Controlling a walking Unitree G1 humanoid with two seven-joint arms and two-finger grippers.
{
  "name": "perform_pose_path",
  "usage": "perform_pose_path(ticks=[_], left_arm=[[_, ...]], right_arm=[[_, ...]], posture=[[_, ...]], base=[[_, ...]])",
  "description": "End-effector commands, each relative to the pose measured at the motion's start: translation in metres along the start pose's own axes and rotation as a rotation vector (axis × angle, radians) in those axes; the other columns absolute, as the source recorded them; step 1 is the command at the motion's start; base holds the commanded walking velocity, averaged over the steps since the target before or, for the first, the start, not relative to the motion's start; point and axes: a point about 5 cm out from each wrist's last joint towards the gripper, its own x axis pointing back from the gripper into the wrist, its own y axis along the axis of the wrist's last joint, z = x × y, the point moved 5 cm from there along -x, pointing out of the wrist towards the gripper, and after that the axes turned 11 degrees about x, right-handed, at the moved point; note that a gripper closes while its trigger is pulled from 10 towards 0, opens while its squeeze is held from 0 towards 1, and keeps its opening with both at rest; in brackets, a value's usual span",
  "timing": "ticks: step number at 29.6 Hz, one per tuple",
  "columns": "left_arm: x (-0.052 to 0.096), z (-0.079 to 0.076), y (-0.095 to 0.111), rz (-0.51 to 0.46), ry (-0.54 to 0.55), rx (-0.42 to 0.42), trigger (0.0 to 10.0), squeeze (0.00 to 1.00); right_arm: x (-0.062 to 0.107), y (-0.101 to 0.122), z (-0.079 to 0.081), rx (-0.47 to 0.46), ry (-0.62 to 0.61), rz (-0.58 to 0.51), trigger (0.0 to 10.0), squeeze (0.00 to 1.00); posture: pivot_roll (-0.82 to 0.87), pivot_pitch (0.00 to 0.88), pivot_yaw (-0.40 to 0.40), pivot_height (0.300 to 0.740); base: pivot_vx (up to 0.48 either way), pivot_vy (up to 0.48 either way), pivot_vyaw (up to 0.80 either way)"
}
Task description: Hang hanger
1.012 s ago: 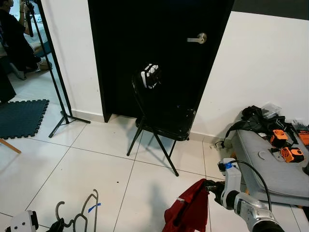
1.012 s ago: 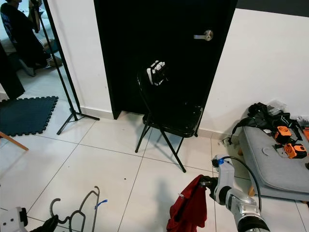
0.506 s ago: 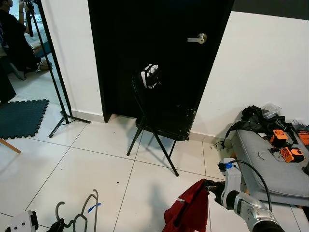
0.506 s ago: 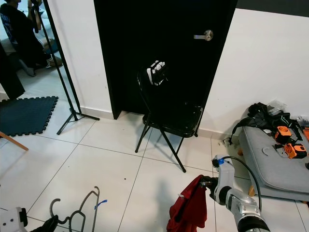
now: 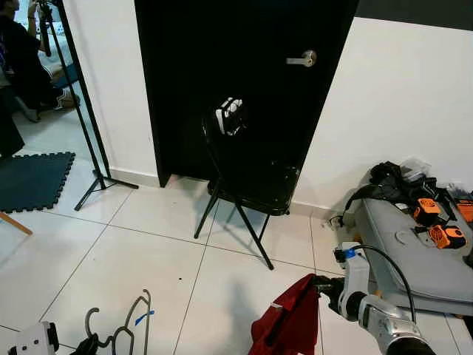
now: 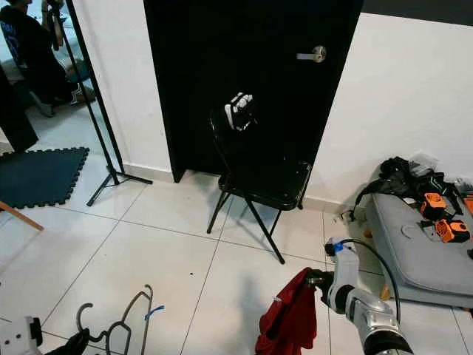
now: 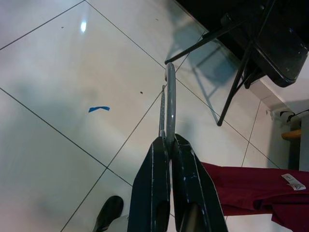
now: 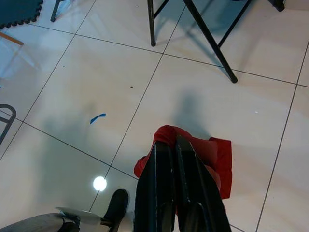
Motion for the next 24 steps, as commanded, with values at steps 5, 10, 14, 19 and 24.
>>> perform_pose_path(ticks=[5,10,14,19,24], left_arm=[[0.0013,0.0014,-0.0031,0.008,0.010,0.012,10.0,0.00],[0.0019,0.0002,-0.0021,0.003,0.010,0.012,10.0,0.00],[0.0021,-0.0002,-0.0018,0.002,0.010,0.012,10.0,0.00],[0.0036,-0.0005,-0.0031,0.006,0.008,0.013,10.0,0.00],[0.0040,-0.0007,-0.0040,0.007,0.007,0.013,10.0,0.00]], right_arm=[[0.0029,0.0017,-0.0038,-0.015,-0.011,-0.016,10.0,0.00],[0.0035,0.0026,-0.0050,-0.015,-0.010,-0.017,10.0,0.00],[0.0037,0.0029,-0.0053,-0.015,-0.010,-0.017,10.0,0.00],[0.0048,0.0019,-0.0063,-0.014,-0.012,-0.016,10.0,0.00],[0.0051,0.0011,-0.0065,-0.015,-0.011,-0.014,10.0,0.00]], posture=[[0.04,0.000,-0.082,0.740],[0.04,0.000,-0.086,0.740],[0.04,0.000,-0.086,0.740],[0.04,0.000,-0.087,0.740],[0.04,0.000,-0.091,0.740]], base=[[0.000,0.000,0.00],[0.000,0.000,0.00],[0.000,0.000,0.00],[0.000,0.000,0.00],[0.000,0.000,0.00]])
